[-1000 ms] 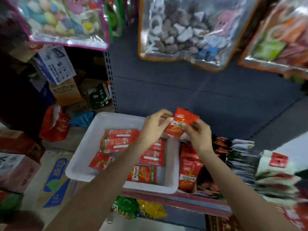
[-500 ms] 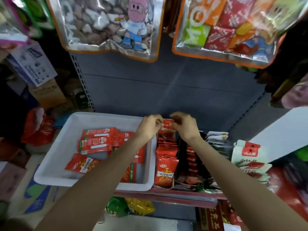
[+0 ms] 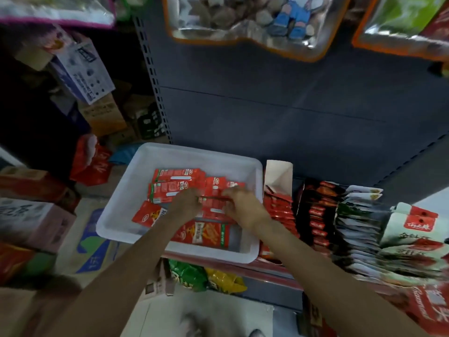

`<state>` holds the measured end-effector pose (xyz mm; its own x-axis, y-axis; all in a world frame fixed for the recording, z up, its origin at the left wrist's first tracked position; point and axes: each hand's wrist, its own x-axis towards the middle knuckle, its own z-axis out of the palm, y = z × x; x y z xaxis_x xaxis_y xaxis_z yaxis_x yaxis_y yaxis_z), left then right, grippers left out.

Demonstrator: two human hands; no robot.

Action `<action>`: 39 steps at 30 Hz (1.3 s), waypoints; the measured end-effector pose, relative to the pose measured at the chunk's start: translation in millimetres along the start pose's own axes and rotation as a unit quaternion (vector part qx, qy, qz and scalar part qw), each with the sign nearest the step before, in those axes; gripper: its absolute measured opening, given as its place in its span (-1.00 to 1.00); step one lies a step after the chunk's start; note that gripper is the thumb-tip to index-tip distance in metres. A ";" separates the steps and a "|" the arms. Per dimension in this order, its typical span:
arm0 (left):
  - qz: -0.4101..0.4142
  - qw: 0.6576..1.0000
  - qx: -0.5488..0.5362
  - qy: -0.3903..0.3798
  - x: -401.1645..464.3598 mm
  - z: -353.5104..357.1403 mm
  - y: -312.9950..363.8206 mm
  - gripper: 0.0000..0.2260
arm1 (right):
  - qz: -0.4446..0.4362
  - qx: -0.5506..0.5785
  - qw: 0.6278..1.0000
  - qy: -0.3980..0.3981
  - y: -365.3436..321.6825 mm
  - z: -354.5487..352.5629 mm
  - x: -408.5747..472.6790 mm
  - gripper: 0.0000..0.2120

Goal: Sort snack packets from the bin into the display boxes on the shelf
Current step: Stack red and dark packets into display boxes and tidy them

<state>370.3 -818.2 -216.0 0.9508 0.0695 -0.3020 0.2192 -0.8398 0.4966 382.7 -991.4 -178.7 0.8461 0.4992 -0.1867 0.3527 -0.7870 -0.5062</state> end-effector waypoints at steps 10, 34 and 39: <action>-0.180 0.975 -0.073 -0.109 -1.4 13.1 -60.1 -0.76 | 0.067 -0.026 0.980 -0.188 -16.1 73.6 31.2 -0.47; 0.164 0.938 -0.306 0.016 4.1 -26.1 93.6 -0.80 | 0.067 0.298 0.920 0.245 24.8 -63.7 -22.8 -0.85; 0.208 0.932 -0.289 0.066 16.1 -15.7 143.6 -0.91 | 0.050 0.292 0.909 0.294 48.3 -94.7 -43.4 -0.89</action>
<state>420.6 -929.2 -136.7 0.9900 -0.0999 0.0994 -0.1304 -0.3817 0.9150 400.9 -1085.4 -115.3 0.9901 0.0214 0.1384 0.1351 -0.4056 -0.9040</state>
